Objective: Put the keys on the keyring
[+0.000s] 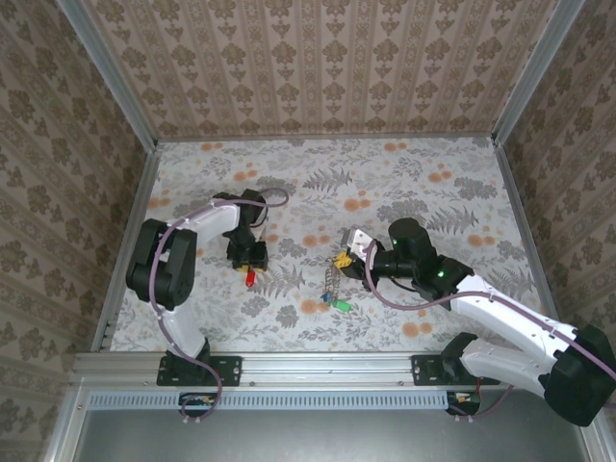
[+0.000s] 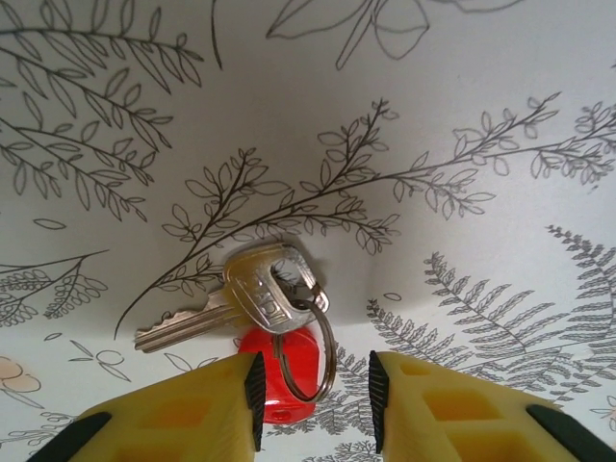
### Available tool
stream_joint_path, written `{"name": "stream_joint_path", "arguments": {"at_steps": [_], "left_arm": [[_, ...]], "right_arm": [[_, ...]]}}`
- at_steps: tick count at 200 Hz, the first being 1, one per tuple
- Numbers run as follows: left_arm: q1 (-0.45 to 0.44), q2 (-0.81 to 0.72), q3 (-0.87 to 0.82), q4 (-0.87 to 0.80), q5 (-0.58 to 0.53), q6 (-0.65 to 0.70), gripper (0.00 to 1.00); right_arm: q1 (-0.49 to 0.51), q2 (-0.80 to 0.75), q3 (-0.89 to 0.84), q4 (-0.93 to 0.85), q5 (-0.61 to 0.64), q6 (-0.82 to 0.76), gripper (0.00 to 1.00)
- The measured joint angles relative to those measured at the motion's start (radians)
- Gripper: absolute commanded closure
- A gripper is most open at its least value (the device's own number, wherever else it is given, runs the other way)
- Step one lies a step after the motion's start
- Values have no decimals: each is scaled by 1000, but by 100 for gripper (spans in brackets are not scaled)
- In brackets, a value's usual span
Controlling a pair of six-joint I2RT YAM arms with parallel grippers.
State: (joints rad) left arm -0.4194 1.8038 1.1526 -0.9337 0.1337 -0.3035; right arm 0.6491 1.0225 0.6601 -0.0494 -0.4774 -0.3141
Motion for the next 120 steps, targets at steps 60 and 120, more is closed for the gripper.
{"name": "stream_joint_path", "arguments": {"at_steps": [60, 120], "left_arm": [[-23, 11, 26, -20, -15, 28, 100], [-105, -97, 120, -38, 101, 79, 100]], "right_arm": [[0, 0, -1, 26, 0, 4, 100], [8, 0, -1, 11, 10, -1, 100]]}}
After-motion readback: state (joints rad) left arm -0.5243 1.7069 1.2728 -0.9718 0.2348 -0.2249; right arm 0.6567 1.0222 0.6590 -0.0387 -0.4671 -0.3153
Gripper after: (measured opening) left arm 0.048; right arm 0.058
